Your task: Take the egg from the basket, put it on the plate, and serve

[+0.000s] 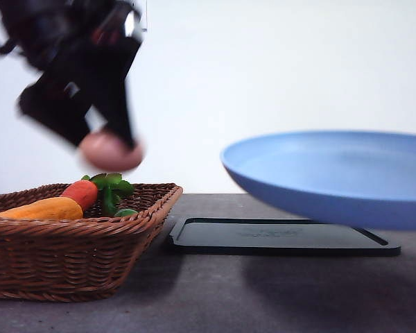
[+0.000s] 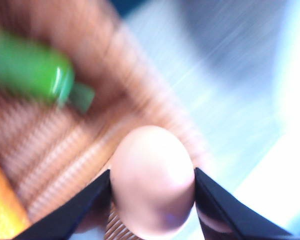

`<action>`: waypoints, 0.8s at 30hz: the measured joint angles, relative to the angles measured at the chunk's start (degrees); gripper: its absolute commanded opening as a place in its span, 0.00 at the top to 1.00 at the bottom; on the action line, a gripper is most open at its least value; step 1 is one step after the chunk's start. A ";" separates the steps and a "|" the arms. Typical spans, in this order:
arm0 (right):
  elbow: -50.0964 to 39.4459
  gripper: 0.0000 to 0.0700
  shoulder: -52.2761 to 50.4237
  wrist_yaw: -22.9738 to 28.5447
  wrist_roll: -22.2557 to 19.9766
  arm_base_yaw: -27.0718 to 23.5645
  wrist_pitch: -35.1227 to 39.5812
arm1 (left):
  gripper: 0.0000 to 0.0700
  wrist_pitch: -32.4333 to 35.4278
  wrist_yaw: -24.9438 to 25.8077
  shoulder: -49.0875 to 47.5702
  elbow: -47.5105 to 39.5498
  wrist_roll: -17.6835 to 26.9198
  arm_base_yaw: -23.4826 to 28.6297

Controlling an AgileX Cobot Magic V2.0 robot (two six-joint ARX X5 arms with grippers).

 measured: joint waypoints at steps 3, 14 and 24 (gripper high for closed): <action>0.00 1.00 3.05 -1.71 0.11 0.02 -0.70 | 0.76 2.17 5.91 0.00 4.43 -2.39 -2.16; 0.00 1.00 7.59 -4.24 -0.12 2.55 -0.51 | 0.73 14.15 -2.73 2.31 6.22 -5.05 -18.46; 0.00 1.00 7.60 -4.23 -0.12 3.74 -0.51 | 0.64 14.72 -15.44 10.97 6.20 -5.06 -25.55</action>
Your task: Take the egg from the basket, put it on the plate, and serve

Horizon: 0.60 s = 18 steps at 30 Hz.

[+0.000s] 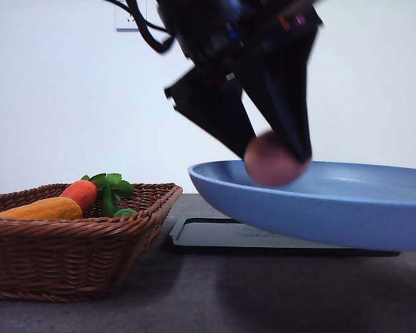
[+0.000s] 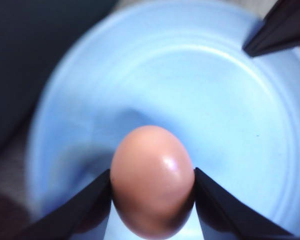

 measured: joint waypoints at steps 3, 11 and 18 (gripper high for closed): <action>0.00 1.00 0.00 0.10 -0.02 0.10 -0.07 | 0.55 0.37 0.00 1.34 0.02 0.02 -0.51; 0.00 1.00 0.00 0.06 -0.02 0.24 -0.42 | 0.46 0.44 -0.02 1.78 0.02 -0.06 -1.07; 0.00 1.00 0.37 -0.61 -0.02 0.24 -1.37 | 0.46 -0.13 -0.02 -3.01 0.02 -1.07 -0.95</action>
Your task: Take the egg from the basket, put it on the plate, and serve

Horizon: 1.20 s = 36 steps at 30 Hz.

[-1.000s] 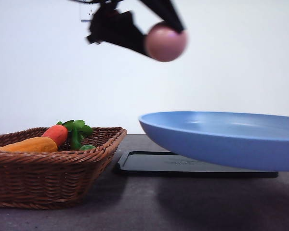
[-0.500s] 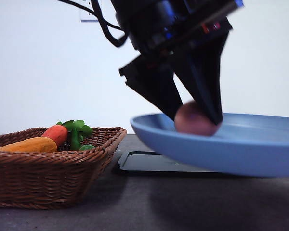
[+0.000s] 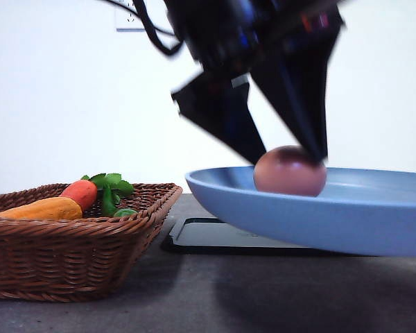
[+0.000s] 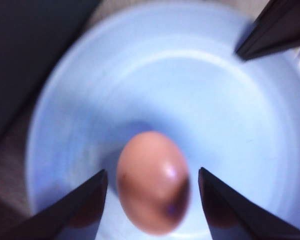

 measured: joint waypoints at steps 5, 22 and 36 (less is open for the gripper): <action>0.00 1.00 2.93 -0.19 -0.02 0.00 2.63 | 0.46 -0.56 0.00 -9.69 0.25 -0.21 0.75; 16.09 1.00 34.10 -0.20 -1.55 -3.47 13.43 | 0.46 -6.97 -12.75 -43.72 0.31 -0.66 6.04; 35.34 1.00 55.12 3.14 -1.53 -4.04 15.82 | 0.46 -10.54 -18.60 -57.03 0.42 -0.69 6.18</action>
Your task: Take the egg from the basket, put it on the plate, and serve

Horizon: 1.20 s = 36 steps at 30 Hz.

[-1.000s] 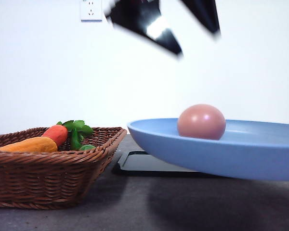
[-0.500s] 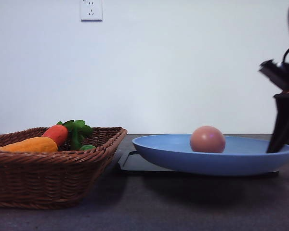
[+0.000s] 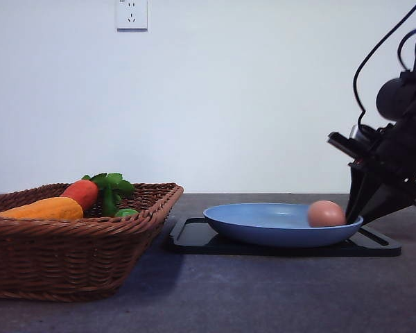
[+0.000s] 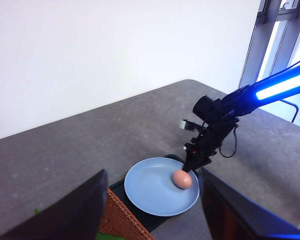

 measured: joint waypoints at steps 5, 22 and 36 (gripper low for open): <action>0.31 0.91 0.36 0.04 -0.02 0.02 1.38 | 0.46 -1.07 0.00 -0.04 0.00 -0.21 0.00; 1.78 0.83 -6.25 0.54 -0.86 -1.18 -0.53 | 0.55 -1.07 -4.38 6.46 0.00 -0.15 0.00; 1.75 1.00 -31.17 21.01 -7.85 8.77 -17.59 | 1.00 -2.20 -14.62 20.41 -0.21 3.50 3.22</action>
